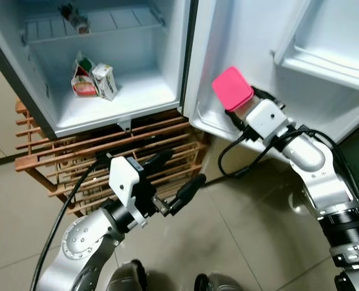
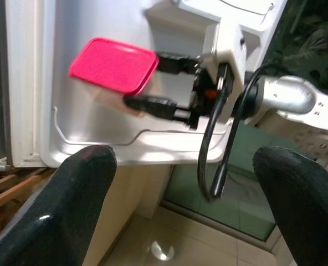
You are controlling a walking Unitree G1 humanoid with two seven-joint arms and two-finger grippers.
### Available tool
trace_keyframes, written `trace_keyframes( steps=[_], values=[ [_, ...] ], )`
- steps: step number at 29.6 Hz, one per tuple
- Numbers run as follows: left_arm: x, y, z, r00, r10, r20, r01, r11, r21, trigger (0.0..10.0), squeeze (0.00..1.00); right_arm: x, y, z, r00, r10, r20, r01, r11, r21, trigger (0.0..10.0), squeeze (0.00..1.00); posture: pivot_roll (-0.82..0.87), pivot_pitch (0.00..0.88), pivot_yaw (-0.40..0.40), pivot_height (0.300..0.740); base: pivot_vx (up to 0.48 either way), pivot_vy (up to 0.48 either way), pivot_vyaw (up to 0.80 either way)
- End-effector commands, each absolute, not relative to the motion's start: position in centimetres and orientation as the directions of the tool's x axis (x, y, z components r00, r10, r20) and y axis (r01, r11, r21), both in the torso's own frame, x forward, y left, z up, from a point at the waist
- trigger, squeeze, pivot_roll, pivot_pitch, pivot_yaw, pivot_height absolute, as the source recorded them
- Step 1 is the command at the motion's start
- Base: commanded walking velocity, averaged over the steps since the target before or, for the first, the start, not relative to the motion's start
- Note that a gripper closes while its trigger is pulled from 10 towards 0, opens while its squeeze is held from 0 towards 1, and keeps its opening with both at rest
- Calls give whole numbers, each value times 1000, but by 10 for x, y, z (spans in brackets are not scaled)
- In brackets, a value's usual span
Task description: Restocking fridge
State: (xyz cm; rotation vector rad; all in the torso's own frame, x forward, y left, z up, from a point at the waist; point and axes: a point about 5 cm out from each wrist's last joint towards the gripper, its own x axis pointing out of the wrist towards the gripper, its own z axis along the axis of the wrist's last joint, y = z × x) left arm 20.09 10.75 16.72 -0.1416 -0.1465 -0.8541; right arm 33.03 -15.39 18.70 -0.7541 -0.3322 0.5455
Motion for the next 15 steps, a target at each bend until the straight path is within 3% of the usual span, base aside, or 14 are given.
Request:
trace_keyframes(
  steps=[1,6,12,15],
  values=[
    [197,107,170,649,-739,180,758,648,-71,10000,0,329,-153,185,798,596,87,-358,586,-727,0,0,-12,241,-48,740,0,0,0],
    [195,109,171,658,-736,162,752,655,-75,10000,0,330,-152,181,796,598,91,-394,627,-673,0,0,-8,253,-42,740,0,0,0],
    [194,110,171,659,-737,149,751,655,-79,10000,0,335,-161,176,813,578,77,-480,738,-474,0,0,-7,256,-34,740,0,0,0],
    [193,110,172,659,-738,147,751,655,-80,10000,0,337,-165,176,814,576,73,-491,751,-441,0,0,-6,256,-32,740,0,0,0]
  ],
)
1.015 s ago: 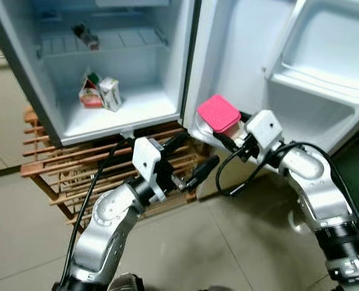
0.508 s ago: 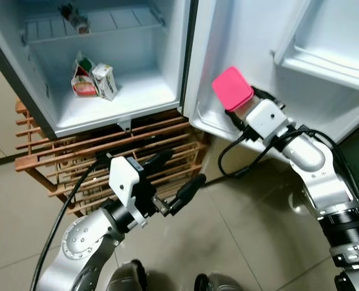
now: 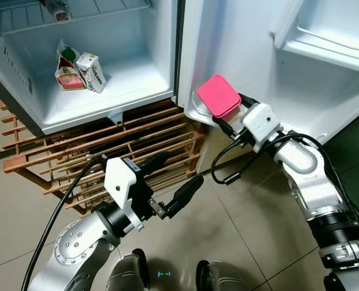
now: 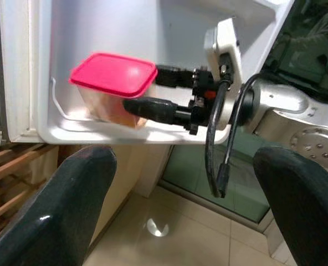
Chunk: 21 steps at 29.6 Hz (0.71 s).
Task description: Restocking fridge
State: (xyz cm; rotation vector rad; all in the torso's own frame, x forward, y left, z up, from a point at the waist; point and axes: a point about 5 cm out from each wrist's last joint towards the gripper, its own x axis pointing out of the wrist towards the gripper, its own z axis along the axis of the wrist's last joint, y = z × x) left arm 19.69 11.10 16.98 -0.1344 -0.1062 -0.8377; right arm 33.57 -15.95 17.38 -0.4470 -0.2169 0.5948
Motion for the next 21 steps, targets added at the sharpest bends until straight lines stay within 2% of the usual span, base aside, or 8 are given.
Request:
trace_keyframes(
  steps=[1,4,7,13,15,17,20,21],
  values=[
    [193,110,172,659,-738,147,752,655,-80,10000,0,339,-167,177,813,578,69,-496,749,-440,0,0,-4,256,-31,740,0,0,0],
    [193,110,172,659,-738,146,751,655,-81,10000,0,340,-168,178,806,589,64,-503,737,-452,0,0,-2,256,-29,740,0,0,0],
    [192,110,171,660,-738,141,751,655,-85,10000,0,340,-168,183,770,637,30,-534,670,-516,0,0,-5,252,-28,740,0,0,0],
    [192,109,171,658,-740,139,752,653,-88,10000,0,342,-168,189,751,661,11,-550,634,-543,0,0,-9,248,-29,740,0,0,0],
    [194,108,171,661,-737,141,750,656,-90,10000,0,346,-171,194,771,636,33,-530,670,-521,0,0,-11,239,-33,740,0,0,0],
    [198,109,168,687,-714,137,726,680,-97,10000,0,347,-174,199,805,588,78,-499,743,-446,0,0,-11,227,-39,740,0,0,0],
    [201,111,166,707,-696,130,707,700,-101,10000,0,345,-175,199,823,559,99,-480,778,-405,0,0,-14,210,-42,740,0,0,0],
    [213,117,159,796,-598,92,605,782,-150,10000,0,336,-179,194,884,446,141,-400,876,-269,0,0,-33,159,-43,740,0,0,0]
  ],
)
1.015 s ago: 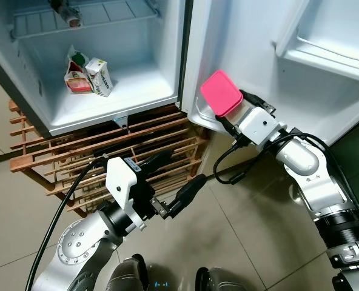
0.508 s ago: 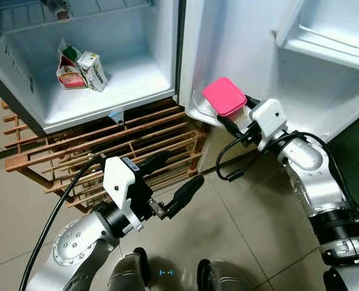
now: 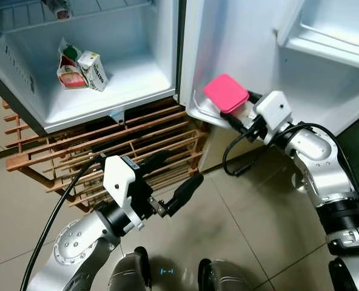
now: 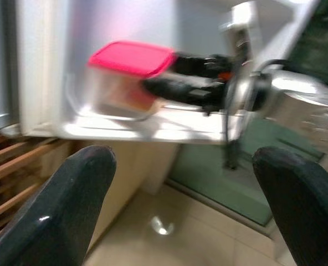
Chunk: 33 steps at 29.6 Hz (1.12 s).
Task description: Restocking fridge
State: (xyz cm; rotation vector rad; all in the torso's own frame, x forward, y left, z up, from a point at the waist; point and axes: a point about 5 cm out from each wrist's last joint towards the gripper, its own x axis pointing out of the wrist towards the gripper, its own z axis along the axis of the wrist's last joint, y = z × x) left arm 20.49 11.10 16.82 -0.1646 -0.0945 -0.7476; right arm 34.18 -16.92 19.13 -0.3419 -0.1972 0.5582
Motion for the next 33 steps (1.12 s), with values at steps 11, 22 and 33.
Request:
trace_keyframes(
  steps=[11,22,33],
  values=[
    [264,141,150,981,-191,34,193,937,-291,10000,0,292,-151,161,966,186,179,-203,976,81,0,0,-68,26,-22,740,0,0,0],
    [291,136,169,982,-144,123,155,984,-86,10000,0,308,-133,167,968,179,177,-202,972,122,0,0,-40,0,-18,740,0,0,356],
    [300,136,170,982,-118,150,122,992,-24,10000,0,316,-119,163,959,236,158,-253,963,98,0,0,-27,0,-23,740,0,0,728]
  ],
)
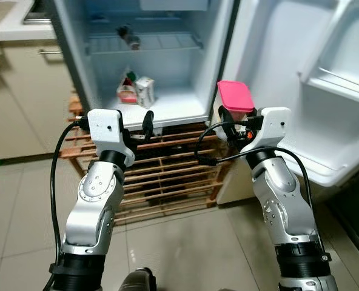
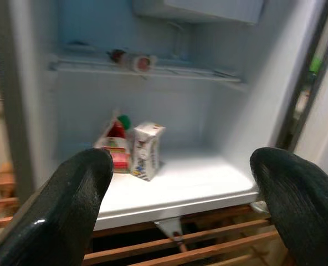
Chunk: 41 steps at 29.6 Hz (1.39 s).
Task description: Restocking fridge
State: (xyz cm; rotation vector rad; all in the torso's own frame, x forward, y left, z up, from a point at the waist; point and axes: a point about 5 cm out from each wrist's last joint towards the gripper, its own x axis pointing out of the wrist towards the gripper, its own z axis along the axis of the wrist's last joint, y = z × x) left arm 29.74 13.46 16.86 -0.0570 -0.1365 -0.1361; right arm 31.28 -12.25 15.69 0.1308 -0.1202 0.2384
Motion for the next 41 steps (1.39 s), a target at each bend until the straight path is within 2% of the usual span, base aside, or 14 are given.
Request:
trace_keyframes(
  steps=[1,8,13,18,21,38,41],
  values=[
    [300,136,170,982,-117,150,121,993,-14,10000,0,317,-119,162,960,236,152,-252,963,95,0,0,-27,0,-23,740,0,0,694],
    [302,138,164,987,-116,111,118,993,-14,10000,0,315,-117,156,958,251,141,-264,960,89,0,0,-29,0,-20,740,0,0,0],
    [301,136,165,984,-133,122,134,991,-2,10000,0,314,-114,152,957,261,127,-272,959,82,0,0,-24,0,-17,740,288,0,0],
    [300,135,166,981,-148,128,148,989,7,10000,0,315,-113,151,958,259,122,-270,959,83,0,0,-22,0,-16,740,444,0,635],
    [301,133,167,974,-184,129,178,983,52,10000,0,315,-113,150,958,258,121,-269,960,83,0,0,-22,0,-15,740,480,0,0],
    [300,136,170,975,-160,151,160,987,9,10000,0,315,-109,146,951,290,110,-298,952,68,0,0,-14,0,-12,740,480,0,0],
    [297,135,172,973,-159,168,160,987,9,10000,0,313,-104,146,942,319,108,-328,942,71,0,0,-10,0,-13,740,0,0,0]
  ],
)
